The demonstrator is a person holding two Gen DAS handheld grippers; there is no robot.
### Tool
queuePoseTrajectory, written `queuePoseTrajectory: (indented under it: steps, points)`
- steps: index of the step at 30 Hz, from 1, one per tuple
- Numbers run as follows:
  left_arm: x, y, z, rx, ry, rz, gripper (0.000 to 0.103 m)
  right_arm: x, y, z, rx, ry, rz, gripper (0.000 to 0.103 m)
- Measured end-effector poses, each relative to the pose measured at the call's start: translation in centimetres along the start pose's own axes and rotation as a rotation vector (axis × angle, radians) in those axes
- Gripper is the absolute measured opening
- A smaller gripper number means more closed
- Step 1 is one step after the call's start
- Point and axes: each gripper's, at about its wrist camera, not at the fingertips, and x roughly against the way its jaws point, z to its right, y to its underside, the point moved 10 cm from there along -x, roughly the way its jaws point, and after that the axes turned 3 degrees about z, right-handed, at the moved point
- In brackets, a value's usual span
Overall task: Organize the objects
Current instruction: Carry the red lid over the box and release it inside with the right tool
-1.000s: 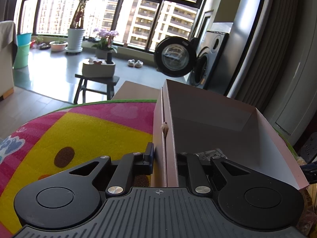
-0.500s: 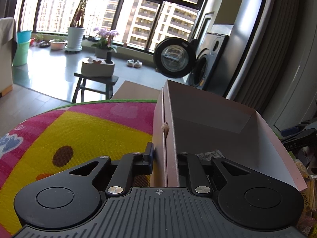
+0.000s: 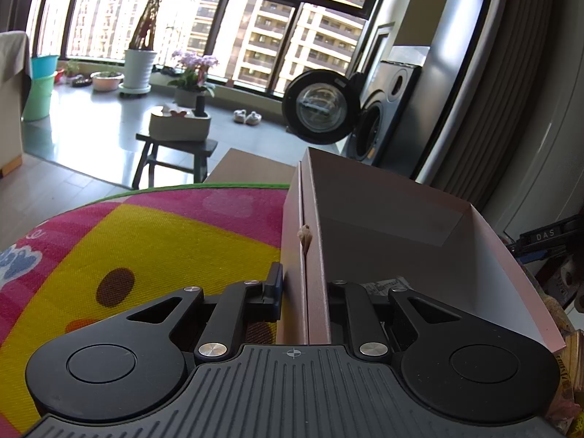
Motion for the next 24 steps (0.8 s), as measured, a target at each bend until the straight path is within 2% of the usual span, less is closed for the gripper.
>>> queuePoseTrajectory:
  steps: [6,11,15,19,24]
  points:
    - [0.0,0.0,0.0,0.000,0.000,0.000,0.017,9.6,2.2,-2.4,-0.037,-0.055,0.122,0.060]
    - [0.0,0.0,-0.1,0.000,0.000,-0.001,0.017,14.5,8.7,-4.4,-0.063,-0.092,0.081,0.060]
    - [0.0,0.0,-0.1,0.000,0.000,-0.001,0.017,16.0,15.3,-5.6,-0.137,-0.111,0.024,0.060]
    - [0.0,0.0,-0.1,0.000,0.000,-0.001,0.017,15.6,21.1,-6.4,-0.149,-0.032,-0.008,0.062]
    - [0.0,0.0,-0.1,0.000,0.000,-0.001,0.017,16.1,24.0,-7.6,-0.120,0.000,0.045,0.076]
